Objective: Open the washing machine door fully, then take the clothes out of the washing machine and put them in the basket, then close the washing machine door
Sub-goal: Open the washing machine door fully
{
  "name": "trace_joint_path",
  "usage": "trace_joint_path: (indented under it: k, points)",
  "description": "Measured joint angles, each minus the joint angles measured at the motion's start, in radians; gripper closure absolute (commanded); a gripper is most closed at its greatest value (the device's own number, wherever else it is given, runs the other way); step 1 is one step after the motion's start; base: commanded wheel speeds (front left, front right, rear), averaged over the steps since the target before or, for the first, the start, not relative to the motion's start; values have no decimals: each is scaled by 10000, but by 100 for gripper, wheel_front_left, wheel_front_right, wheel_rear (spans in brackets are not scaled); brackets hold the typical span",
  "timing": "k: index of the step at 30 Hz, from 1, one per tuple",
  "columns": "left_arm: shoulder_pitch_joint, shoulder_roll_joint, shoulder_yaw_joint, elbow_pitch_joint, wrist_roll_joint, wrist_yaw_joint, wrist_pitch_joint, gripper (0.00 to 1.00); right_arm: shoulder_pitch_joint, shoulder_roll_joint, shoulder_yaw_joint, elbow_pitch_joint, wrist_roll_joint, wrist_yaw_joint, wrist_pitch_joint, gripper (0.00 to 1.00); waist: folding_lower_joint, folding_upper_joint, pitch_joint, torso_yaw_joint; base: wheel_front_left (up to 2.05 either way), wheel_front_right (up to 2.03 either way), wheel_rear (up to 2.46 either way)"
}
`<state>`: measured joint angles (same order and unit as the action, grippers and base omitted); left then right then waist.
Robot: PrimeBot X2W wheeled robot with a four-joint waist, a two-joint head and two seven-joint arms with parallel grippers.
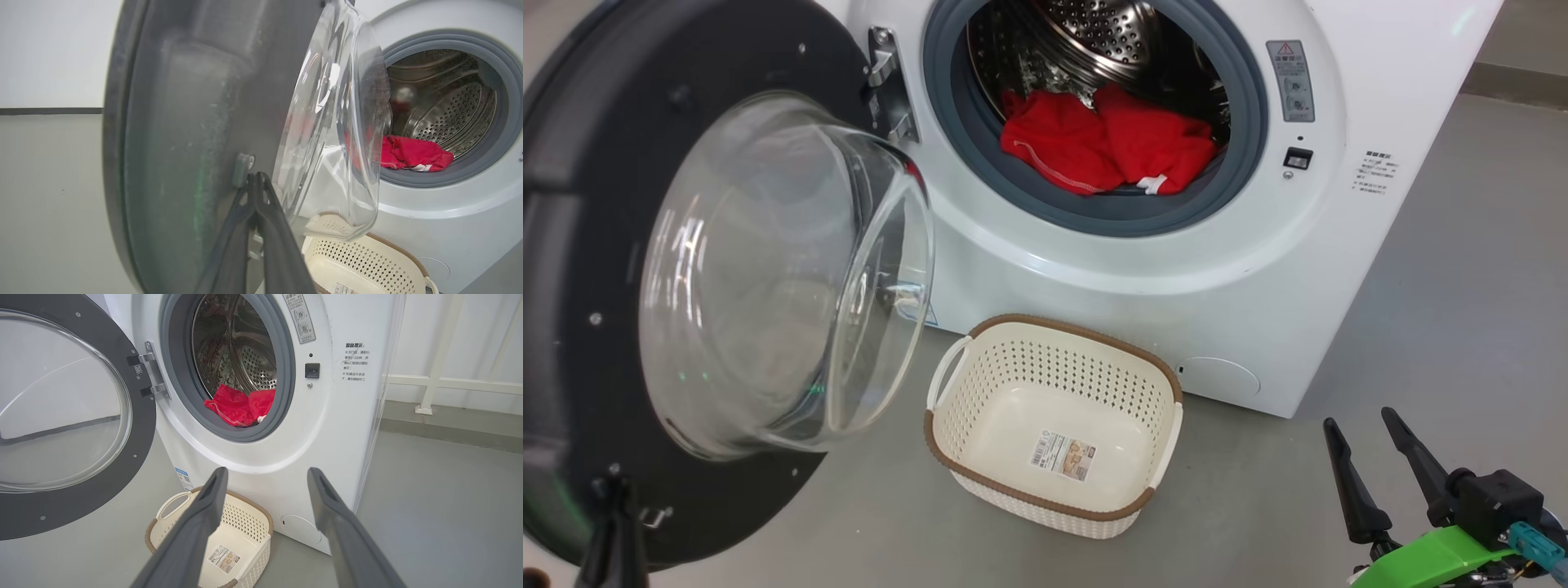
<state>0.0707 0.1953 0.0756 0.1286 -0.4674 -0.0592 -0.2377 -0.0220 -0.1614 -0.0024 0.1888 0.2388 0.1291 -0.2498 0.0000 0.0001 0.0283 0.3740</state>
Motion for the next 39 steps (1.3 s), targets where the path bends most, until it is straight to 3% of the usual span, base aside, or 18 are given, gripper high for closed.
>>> trace_joint_path:
  k: [16,39]
  points:
    - [-1761,500,1398,1616,744,-604,-157,100,-13,-38,71,-109,-105,0,0,0,0,0,477,-111,0,0,0]
    - [-4212,1409,2830,4840,1195,-700,-190,100,-637,-77,228,-144,-460,0,0,0,0,0,1294,-390,0,0,0]
